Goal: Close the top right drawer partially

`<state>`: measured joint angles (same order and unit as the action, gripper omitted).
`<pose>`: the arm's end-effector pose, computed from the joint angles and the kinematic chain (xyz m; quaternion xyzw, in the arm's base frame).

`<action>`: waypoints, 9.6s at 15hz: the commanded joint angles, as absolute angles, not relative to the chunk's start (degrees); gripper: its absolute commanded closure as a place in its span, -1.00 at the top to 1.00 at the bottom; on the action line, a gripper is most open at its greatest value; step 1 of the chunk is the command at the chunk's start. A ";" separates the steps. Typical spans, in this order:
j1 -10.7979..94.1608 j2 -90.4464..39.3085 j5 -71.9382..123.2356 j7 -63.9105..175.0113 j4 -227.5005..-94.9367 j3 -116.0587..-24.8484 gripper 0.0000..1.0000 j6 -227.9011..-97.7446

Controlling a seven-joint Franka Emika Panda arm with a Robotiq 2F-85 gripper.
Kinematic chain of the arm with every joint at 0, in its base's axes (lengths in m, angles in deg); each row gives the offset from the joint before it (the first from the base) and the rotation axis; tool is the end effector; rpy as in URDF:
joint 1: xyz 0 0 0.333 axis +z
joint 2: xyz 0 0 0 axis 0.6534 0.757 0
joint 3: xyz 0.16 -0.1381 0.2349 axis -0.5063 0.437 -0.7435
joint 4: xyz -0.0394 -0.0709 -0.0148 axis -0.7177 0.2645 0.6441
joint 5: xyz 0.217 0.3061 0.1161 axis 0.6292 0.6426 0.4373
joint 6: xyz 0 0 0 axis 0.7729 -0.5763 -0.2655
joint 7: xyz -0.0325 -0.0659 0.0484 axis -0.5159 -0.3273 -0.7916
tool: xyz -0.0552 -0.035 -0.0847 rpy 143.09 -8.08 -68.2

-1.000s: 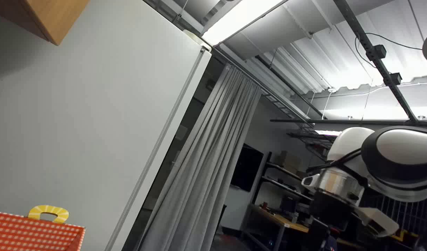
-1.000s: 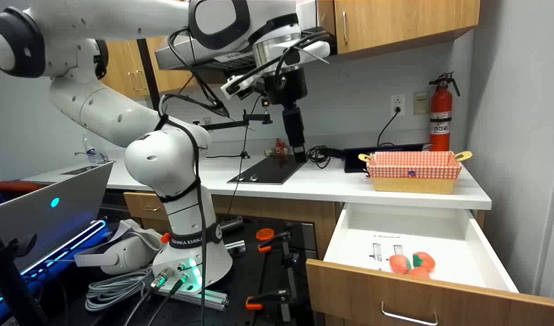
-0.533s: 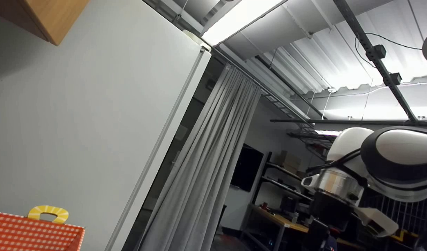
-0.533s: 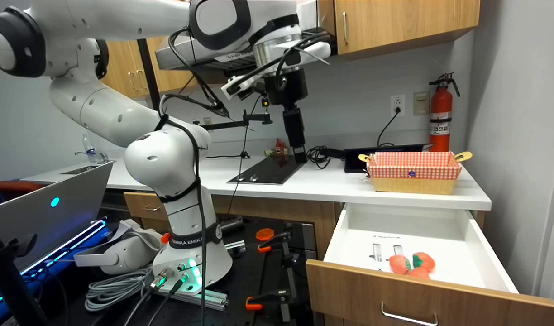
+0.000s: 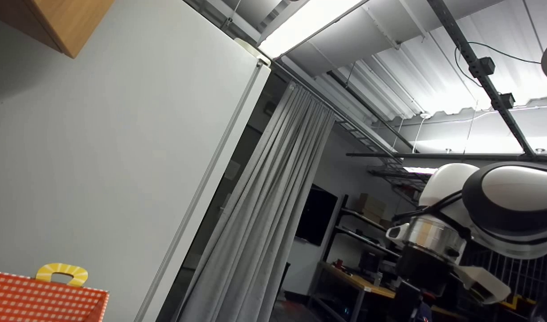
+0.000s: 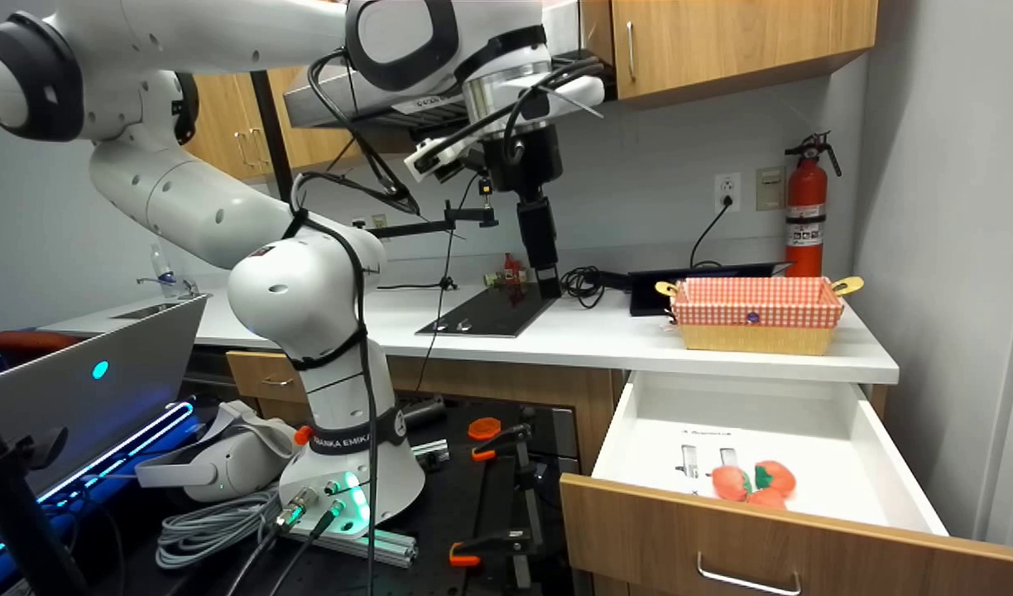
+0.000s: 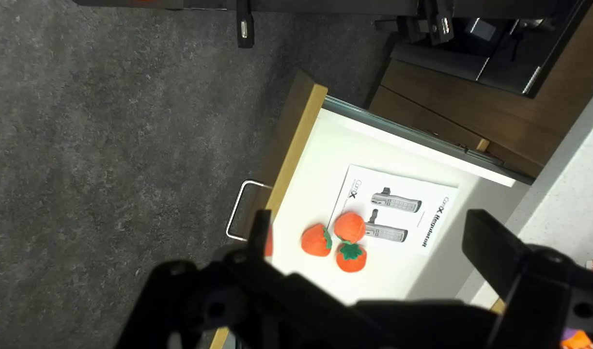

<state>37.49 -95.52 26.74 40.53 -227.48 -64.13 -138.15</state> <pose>0.2772 -0.0675 0.4628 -0.9976 -0.0106 -0.0468 0.0494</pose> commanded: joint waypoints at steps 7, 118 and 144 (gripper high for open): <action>39.26 -74.95 28.05 45.92 -211.83 -67.15 1.00 -149.49; 34.66 -47.93 68.65 15.79 -204.85 -72.73 -1.00 -153.89; 37.26 -49.80 65.84 13.49 -208.12 -71.10 -0.36 -157.61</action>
<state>35.76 -48.72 65.04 15.03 -206.97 -72.29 -155.40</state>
